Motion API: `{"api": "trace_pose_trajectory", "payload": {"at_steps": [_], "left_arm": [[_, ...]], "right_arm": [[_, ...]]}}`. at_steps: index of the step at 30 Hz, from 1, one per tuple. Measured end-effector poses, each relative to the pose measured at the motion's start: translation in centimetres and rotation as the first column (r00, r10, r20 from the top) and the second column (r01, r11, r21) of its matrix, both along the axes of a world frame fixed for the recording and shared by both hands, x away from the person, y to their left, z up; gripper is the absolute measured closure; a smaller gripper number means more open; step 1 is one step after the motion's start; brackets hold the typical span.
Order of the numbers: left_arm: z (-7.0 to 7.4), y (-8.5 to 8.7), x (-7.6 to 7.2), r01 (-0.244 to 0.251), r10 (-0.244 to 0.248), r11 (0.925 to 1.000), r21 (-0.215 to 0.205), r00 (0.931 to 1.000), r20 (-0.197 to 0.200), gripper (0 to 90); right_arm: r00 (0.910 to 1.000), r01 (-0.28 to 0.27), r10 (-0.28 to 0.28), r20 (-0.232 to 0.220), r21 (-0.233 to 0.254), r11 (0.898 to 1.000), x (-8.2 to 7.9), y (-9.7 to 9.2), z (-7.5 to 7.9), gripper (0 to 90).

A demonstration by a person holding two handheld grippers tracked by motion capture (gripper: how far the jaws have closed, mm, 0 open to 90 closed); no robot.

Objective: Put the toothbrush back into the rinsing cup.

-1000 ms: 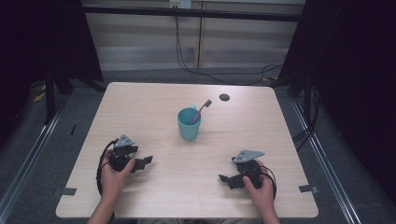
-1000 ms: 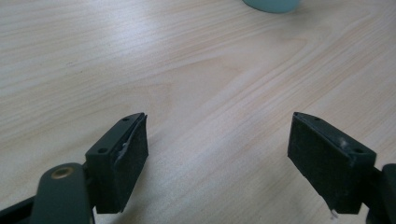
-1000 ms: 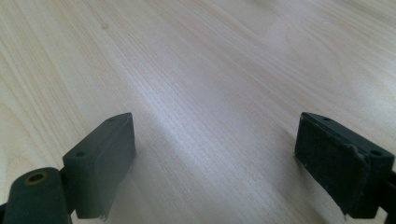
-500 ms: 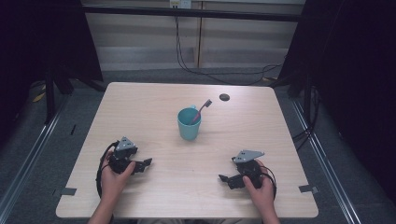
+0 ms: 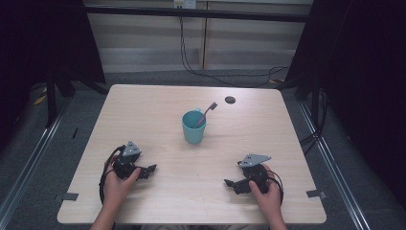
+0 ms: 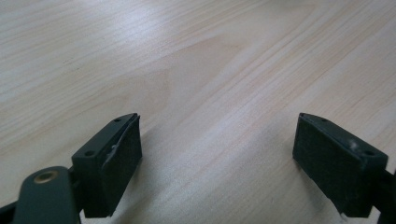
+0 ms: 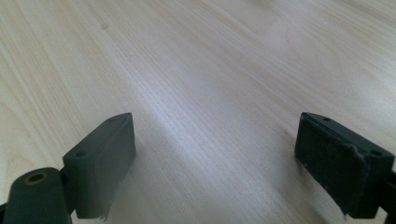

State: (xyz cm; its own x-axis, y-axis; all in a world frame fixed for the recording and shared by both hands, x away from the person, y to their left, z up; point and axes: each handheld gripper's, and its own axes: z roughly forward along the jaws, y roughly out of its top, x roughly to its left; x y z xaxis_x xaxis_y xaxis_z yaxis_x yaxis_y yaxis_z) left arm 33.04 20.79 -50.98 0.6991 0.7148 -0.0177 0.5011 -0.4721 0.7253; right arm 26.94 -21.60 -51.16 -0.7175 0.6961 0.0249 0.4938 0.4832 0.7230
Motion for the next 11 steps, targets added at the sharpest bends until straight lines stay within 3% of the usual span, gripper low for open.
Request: {"api": "trace_pose_trajectory", "payload": {"at_steps": [11], "left_arm": [[-0.01, -0.03, -0.01, -0.002, 0.002, 1.0, 0.001, 1.0, 0.0, 14.9]], "right_arm": [[1.0, 0.0, 0.0, 0.0, 0.0, 1.0, 0.0, 0.0, 0.0, 11.9]]}}
